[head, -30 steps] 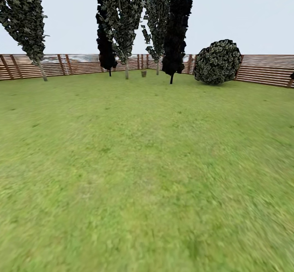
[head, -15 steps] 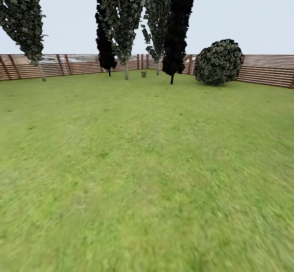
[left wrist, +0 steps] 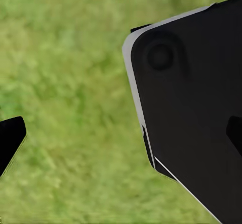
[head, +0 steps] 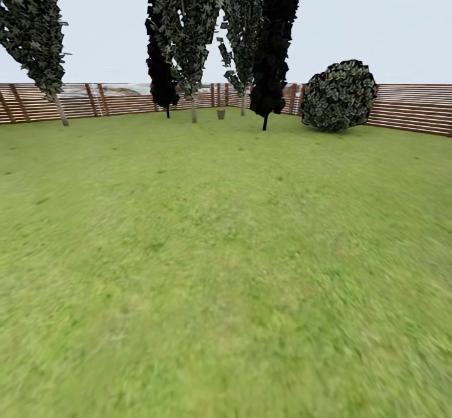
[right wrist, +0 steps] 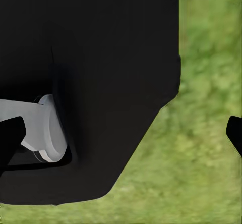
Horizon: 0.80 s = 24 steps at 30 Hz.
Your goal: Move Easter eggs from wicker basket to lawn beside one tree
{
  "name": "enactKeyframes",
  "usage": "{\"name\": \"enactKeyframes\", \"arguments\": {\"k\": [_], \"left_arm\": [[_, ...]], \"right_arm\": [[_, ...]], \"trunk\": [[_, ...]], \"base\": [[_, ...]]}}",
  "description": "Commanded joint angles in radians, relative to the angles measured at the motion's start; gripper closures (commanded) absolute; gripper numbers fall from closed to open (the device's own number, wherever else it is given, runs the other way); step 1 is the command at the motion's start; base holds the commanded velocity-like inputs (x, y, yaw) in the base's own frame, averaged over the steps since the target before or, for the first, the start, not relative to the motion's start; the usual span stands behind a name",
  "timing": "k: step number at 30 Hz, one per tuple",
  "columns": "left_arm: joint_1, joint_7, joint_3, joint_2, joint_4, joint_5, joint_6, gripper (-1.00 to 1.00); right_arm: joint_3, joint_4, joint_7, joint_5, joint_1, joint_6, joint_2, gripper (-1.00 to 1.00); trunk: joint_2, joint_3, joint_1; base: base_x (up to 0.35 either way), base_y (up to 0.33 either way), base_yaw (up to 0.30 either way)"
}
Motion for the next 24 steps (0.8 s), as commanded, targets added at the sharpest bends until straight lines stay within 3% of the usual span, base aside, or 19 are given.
{"name": "enactKeyframes", "arguments": {"k": [1, 24], "left_arm": [[0.0, 0.008, -0.008, 0.0, 0.0, -0.007, -0.003, -1.0], [0.0, 0.008, -0.008, 0.0, 0.0, -0.007, -0.003, -1.0]], "right_arm": [[-0.007, 0.002, 0.0, -0.004, 0.0, -0.007, 0.0, -1.0], [-0.007, 0.002, 0.0, -0.004, 0.0, -0.007, 0.0, -1.0]], "trunk": [[-0.001, -0.001, 0.001], [-0.001, -0.001, 0.001]], "base": [[0.34, 0.0, 0.0], [0.34, 0.0, 0.0]]}}
